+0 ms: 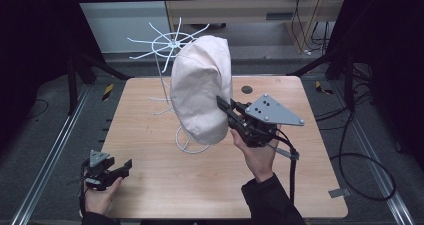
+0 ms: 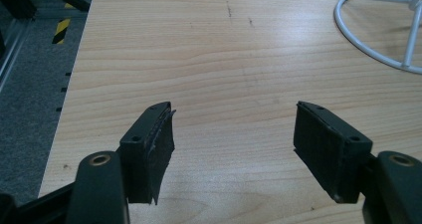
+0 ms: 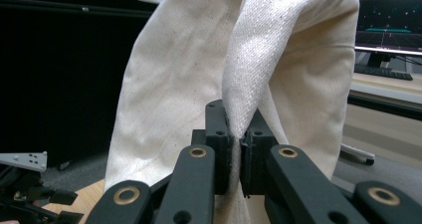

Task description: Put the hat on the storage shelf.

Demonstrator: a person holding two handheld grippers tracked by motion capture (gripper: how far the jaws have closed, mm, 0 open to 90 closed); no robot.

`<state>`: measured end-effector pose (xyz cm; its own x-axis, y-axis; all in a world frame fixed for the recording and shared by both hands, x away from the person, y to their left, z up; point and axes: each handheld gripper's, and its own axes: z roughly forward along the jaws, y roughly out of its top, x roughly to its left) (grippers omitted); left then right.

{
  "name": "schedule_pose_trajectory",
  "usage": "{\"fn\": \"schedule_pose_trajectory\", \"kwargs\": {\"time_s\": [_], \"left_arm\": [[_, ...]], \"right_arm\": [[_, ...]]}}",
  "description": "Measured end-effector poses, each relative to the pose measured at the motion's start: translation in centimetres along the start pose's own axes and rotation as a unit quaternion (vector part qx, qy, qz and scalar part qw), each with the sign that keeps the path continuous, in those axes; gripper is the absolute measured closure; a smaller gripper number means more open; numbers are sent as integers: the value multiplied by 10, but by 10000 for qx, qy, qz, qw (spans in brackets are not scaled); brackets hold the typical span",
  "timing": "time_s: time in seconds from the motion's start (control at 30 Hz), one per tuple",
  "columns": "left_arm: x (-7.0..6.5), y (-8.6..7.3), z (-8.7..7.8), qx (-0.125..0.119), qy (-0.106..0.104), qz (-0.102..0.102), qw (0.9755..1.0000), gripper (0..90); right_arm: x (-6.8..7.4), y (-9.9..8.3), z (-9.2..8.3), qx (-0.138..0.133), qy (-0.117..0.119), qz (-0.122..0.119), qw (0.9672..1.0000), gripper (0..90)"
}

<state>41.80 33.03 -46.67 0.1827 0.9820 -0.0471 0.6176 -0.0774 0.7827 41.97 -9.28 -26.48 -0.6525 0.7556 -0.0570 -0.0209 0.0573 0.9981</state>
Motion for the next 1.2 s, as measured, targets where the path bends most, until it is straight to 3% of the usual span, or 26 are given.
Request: {"fn": "schedule_pose_trajectory", "kwargs": {"time_s": [0.57,0.83,1.0,1.2], "left_arm": [[0,0,0,19,-8,5,10000,319],[0,0,1,23,-14,13,10000,319],[0,0,1,22,-9,10,10000,318],[0,0,1,26,-1,20,10000,317]], "right_arm": [[-2,-15,8,427,-12,89,9990,815],[-2,-19,10,482,-24,67,9988,765],[-3,-18,6,412,-184,25,9990,622],[-9,-20,-3,359,-254,116,9990,340]]}}
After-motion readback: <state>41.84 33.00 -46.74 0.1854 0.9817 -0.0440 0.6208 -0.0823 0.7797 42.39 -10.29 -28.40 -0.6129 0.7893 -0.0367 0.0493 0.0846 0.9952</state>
